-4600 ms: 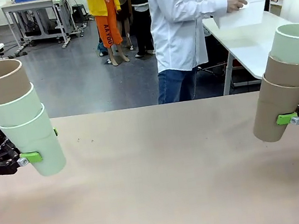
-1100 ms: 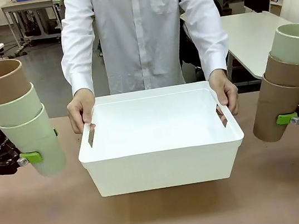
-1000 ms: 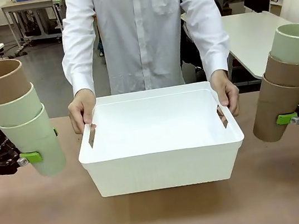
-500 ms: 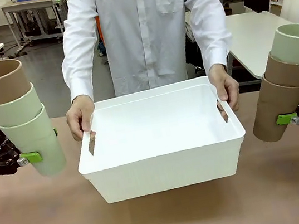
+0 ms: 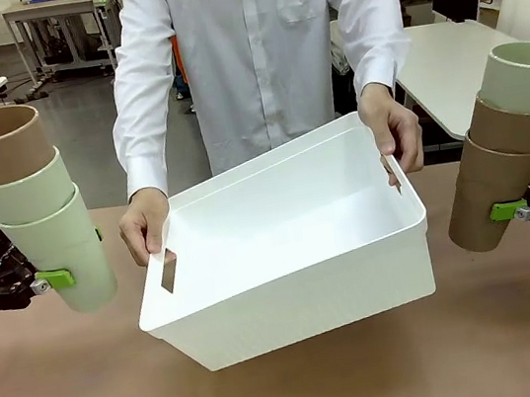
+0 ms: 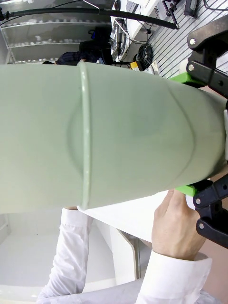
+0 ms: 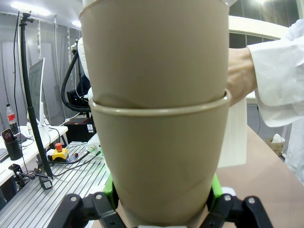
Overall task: Stack the cups and store them in the basket.
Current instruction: Place the stack of Reusable plastic cups into the Pantry Basket.
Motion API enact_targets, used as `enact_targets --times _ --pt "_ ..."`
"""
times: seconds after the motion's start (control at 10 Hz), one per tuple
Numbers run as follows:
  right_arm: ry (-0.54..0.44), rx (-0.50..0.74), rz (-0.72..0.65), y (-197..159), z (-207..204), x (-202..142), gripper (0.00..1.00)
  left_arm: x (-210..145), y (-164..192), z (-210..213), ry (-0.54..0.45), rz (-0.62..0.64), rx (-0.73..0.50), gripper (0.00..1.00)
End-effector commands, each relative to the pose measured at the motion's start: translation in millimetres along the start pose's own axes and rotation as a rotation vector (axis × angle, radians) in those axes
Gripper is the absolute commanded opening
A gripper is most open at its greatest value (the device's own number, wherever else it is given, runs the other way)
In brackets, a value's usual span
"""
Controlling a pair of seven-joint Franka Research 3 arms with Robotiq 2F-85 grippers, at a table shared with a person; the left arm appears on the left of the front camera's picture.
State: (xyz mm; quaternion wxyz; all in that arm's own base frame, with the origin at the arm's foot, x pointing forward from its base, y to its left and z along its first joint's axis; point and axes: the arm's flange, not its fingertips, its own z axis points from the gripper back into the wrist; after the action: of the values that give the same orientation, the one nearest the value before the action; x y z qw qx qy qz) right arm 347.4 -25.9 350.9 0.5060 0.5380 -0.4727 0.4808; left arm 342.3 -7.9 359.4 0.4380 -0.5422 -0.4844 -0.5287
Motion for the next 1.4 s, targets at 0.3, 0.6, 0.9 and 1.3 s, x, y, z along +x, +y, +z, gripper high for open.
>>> enact_targets --times 0.3,0.6,0.9,1.3 --pt "-0.001 -0.002 0.009 0.0 -0.3 3.1 0.85 59.3 0.3 -14.0 0.082 0.102 0.028 0.85" --pt "-0.001 -0.002 0.009 0.0 -0.3 3.1 0.85 114.1 10.6 -43.3 0.188 0.234 0.024 0.85" --pt "-0.001 -0.002 0.009 0.0 -0.3 3.1 0.85 143.7 30.6 -95.1 0.392 0.327 0.067 0.85" --pt "-0.001 -0.002 0.009 0.0 -0.3 3.1 0.85 142.3 48.8 -164.5 0.644 0.382 0.066 0.85"
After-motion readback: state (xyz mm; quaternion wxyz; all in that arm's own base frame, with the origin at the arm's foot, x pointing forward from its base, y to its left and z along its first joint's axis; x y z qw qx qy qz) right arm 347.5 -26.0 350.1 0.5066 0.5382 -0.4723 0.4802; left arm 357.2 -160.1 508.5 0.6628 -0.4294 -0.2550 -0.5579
